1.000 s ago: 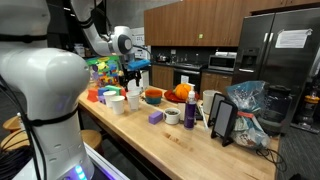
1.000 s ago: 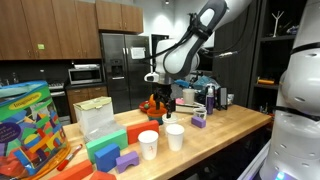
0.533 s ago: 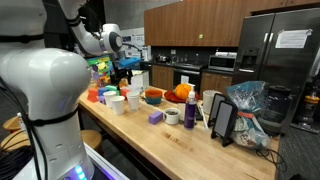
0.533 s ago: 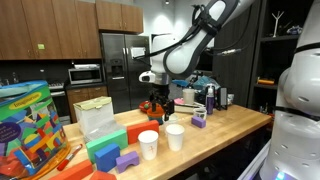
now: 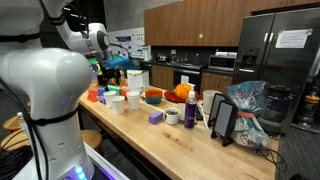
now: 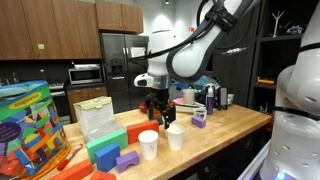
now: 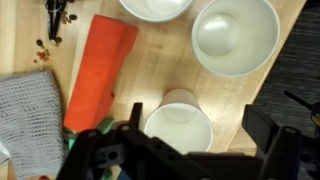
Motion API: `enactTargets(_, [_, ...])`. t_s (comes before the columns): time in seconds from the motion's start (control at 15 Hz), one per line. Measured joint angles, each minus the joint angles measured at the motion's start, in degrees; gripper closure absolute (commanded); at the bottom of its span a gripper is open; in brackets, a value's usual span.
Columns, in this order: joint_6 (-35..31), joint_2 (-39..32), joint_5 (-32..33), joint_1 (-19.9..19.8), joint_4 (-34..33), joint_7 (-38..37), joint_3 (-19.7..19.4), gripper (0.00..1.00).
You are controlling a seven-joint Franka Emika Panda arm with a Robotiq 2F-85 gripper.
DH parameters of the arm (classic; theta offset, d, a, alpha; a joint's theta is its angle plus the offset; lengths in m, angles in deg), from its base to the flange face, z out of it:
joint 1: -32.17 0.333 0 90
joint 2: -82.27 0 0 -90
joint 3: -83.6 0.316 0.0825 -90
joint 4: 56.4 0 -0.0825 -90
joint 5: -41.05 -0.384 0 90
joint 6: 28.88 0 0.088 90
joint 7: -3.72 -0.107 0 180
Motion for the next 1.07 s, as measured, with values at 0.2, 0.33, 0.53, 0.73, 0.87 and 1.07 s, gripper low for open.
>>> enactTargets(0.2, [0.46,1.31,0.20,1.75,1.87,-1.56,1.31,0.00])
enactTargets(0.33, [0.50,2.16,0.21,2.88,3.28,-2.42,1.82,0.00])
enactTargets(0.53, [0.31,3.17,0.21,4.38,5.41,-3.44,2.34,0.00])
enactTargets(0.73, [-0.59,3.82,0.33,5.50,7.04,-4.31,2.67,0.00])
enactTargets(0.87, [-1.12,3.86,0.41,6.04,7.07,-4.60,2.79,0.00])
enactTargets(1.07, [-2.66,3.92,0.52,6.52,7.12,-4.78,2.89,0.00])
